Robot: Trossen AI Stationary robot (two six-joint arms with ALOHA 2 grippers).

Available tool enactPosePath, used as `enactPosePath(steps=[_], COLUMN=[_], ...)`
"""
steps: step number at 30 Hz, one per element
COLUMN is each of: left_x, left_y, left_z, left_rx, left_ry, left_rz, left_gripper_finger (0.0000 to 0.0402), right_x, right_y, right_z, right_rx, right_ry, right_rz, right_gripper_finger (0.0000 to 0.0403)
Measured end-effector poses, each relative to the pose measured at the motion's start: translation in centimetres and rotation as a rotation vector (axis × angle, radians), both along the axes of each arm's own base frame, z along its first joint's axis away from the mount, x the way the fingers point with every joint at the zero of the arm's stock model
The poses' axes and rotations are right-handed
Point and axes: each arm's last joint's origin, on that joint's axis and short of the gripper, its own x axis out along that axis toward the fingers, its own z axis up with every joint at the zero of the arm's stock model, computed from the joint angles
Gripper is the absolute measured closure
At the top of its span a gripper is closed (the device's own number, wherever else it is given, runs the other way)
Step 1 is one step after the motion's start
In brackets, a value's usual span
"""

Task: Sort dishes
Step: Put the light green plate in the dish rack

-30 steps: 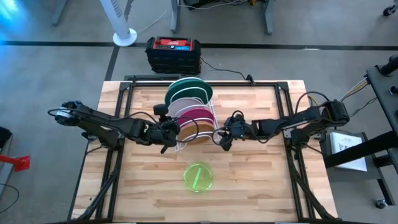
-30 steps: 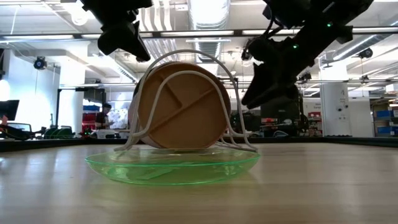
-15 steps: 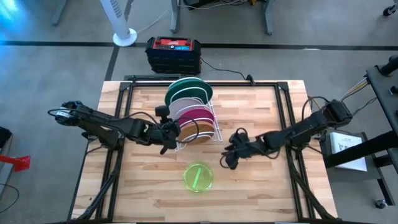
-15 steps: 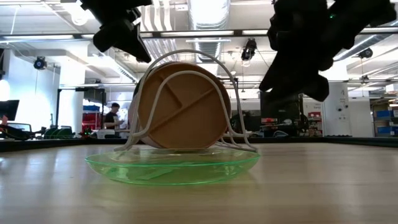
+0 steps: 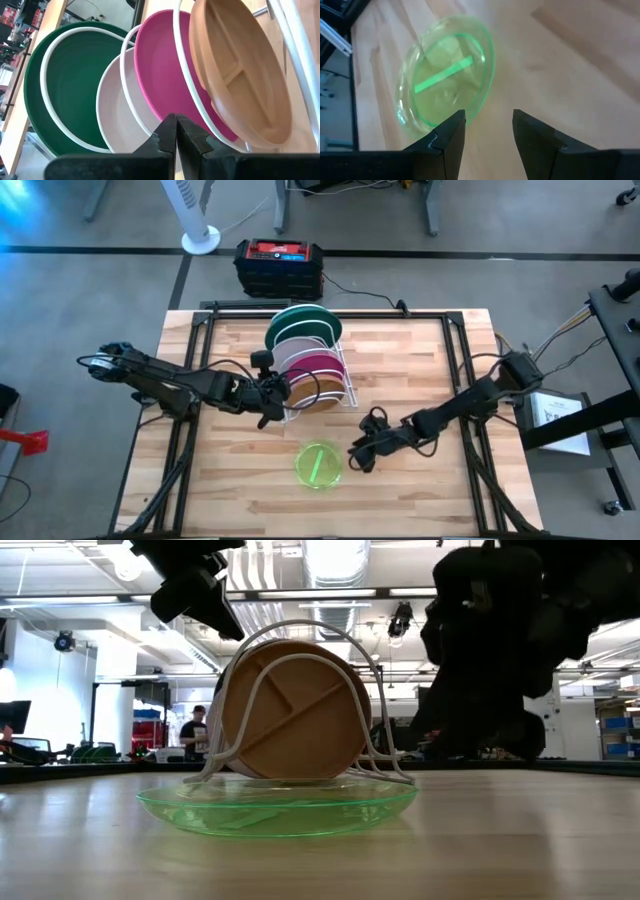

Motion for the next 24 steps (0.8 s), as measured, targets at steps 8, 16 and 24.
enactPosePath(steps=[8, 16, 24], left_x=[0.0, 0.1, 0.1], left_y=[0.0, 0.0, 0.0], left_z=[0.0, 0.1, 0.1], left_rx=[0.000, 0.001, 0.003], left_ry=[-0.002, -0.009, -0.012], left_rz=[-0.001, -0.004, -0.005], left_gripper_finger=[0.0401, 0.0401, 0.0401], right_x=[0.5, 1.5, 3.4], right_y=[0.2, 0.1, 0.0], right_z=[-1.8, -2.1, -2.3], right_rx=[0.010, -0.008, -0.049], right_ry=[0.010, -0.034, -0.009], right_rz=[-0.005, 0.033, 0.118], right_gripper_finger=[0.0242, 0.0239, 0.0249])
